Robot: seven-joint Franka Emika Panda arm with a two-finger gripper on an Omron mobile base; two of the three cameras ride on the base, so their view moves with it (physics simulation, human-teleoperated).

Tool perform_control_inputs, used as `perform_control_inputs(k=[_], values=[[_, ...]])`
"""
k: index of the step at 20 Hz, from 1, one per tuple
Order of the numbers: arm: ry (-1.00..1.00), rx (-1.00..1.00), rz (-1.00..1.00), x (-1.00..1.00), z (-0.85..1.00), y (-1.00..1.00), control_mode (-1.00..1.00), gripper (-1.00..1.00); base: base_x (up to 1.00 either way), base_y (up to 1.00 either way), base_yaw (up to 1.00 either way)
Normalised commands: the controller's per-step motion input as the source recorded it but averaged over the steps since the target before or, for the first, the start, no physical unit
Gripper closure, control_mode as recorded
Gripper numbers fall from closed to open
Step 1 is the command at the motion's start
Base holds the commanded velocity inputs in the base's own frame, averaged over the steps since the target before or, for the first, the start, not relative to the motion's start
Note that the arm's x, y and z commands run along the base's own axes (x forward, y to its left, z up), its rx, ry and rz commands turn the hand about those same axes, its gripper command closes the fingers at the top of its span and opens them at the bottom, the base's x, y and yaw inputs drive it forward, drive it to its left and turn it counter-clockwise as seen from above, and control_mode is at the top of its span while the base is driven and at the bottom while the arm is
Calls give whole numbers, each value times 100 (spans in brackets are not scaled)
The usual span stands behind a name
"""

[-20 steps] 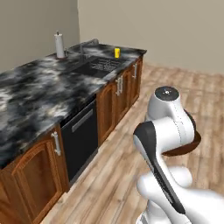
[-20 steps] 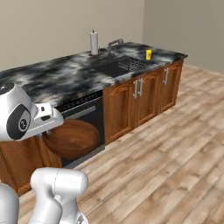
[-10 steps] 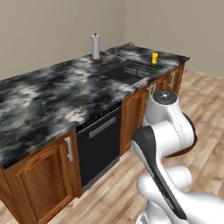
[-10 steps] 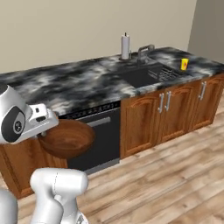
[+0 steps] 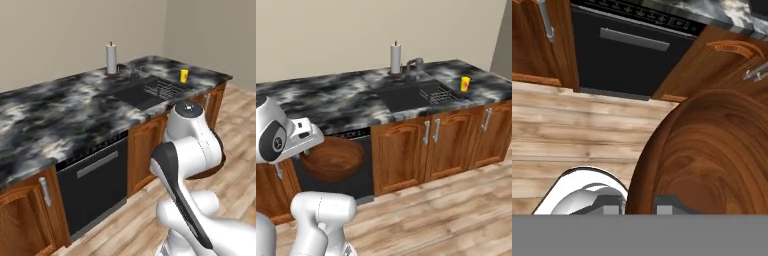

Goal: Pick the cup and bowl from the counter and place them on the counter next to the sink.

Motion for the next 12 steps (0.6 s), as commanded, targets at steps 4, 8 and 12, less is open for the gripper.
perform_control_inputs(k=[4, 8, 12], values=[[0, 0, 0, 0, 0, 0, 100, 100, 100, -89, 50], [0, 0, 0, 0, 0, 0, 100, 100, 100, -72, 56], [0, 0, 0, 0, 0, 0, 100, 100, 87, -59, 51]])
